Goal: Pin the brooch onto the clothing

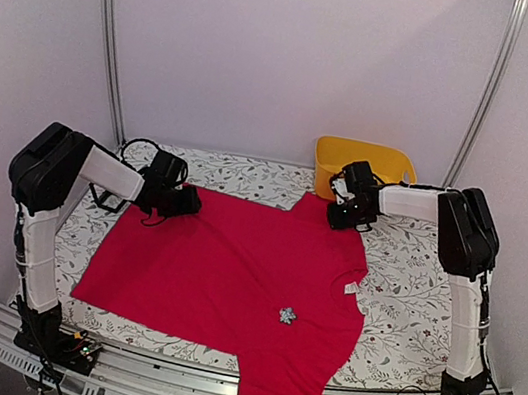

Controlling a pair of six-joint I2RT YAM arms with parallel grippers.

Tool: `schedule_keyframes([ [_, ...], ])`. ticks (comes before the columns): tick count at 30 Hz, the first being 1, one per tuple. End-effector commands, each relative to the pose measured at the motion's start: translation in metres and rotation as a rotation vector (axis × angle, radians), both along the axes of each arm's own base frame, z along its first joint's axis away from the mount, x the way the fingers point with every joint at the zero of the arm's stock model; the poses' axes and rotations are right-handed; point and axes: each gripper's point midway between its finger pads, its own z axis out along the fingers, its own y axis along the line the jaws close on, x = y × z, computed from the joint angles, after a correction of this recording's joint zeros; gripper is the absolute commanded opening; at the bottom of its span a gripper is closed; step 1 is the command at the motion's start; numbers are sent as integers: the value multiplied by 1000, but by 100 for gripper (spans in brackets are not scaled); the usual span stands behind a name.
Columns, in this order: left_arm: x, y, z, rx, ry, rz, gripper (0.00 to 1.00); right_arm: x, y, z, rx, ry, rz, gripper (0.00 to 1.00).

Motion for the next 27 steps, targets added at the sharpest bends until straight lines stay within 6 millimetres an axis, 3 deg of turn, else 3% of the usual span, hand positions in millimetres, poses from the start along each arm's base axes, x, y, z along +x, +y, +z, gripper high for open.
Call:
schedule_keyframes([
  [1,-26,23,-41,70,141,21,58,10,1,-25,-46,41,9,15],
  [5,-22,21,-27,75,107,1,60,15,3,-7,-49,-1,30,16],
  [11,-10,14,23,79,-5,-32,65,23,5,74,-19,-139,45,19],
  [13,-10,11,42,76,-41,-37,66,17,4,102,-5,-174,50,20],
  [15,-14,10,60,67,-72,-39,66,0,2,110,-5,-171,60,23],
  [16,-18,11,71,59,-91,-36,66,-10,0,124,14,-188,69,25],
  [19,-34,17,91,48,-126,-26,69,-41,-8,130,75,-169,83,43],
  [21,-45,24,109,49,-162,-9,72,-58,-22,152,110,-208,60,74],
  [22,-51,28,120,55,-189,2,74,-65,-31,153,112,-222,45,88],
  [23,-57,33,132,63,-223,18,76,-73,-44,170,121,-271,22,97],
  [26,-79,59,162,101,-324,97,82,-88,-97,179,171,-308,-117,99],
  [27,-89,72,161,130,-341,135,84,-93,-121,183,191,-322,-171,99],
])
